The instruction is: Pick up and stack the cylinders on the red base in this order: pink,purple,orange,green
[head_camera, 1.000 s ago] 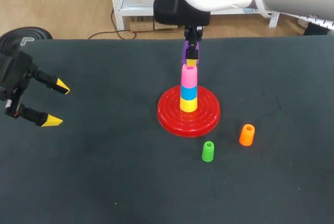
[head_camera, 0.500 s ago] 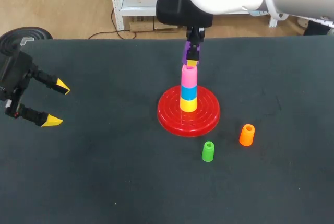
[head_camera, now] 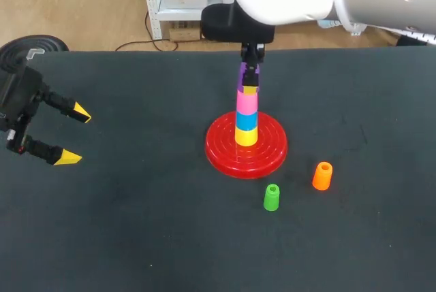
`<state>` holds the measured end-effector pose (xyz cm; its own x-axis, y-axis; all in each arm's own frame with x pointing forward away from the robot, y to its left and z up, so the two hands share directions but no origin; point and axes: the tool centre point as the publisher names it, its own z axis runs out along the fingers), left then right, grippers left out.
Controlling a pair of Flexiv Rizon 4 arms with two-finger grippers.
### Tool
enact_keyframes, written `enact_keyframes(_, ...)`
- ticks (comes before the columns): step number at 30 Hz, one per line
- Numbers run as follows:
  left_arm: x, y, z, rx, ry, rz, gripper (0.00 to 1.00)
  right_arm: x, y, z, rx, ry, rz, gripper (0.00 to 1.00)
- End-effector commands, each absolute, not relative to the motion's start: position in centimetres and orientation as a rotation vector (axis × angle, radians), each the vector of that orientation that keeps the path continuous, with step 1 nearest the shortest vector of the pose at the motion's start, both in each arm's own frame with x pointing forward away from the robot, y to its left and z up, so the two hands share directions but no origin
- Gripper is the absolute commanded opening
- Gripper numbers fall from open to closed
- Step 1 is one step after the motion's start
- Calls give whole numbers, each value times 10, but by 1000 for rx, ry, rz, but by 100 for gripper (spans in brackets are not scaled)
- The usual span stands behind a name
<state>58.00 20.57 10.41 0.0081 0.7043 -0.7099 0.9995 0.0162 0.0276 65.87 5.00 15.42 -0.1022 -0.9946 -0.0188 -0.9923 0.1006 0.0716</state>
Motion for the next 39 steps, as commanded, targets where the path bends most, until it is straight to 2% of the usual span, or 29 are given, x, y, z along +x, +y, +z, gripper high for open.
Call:
enact_keyframes(1, 580, 206, 103, 1742, 1747, -696, 100, 664, 51, 151, 2077, -2296, -115, 0)
enact_keyframes(39, 580, 206, 103, 1742, 1747, -696, 100, 664, 48, 140, 2055, -2299, -122, 0)
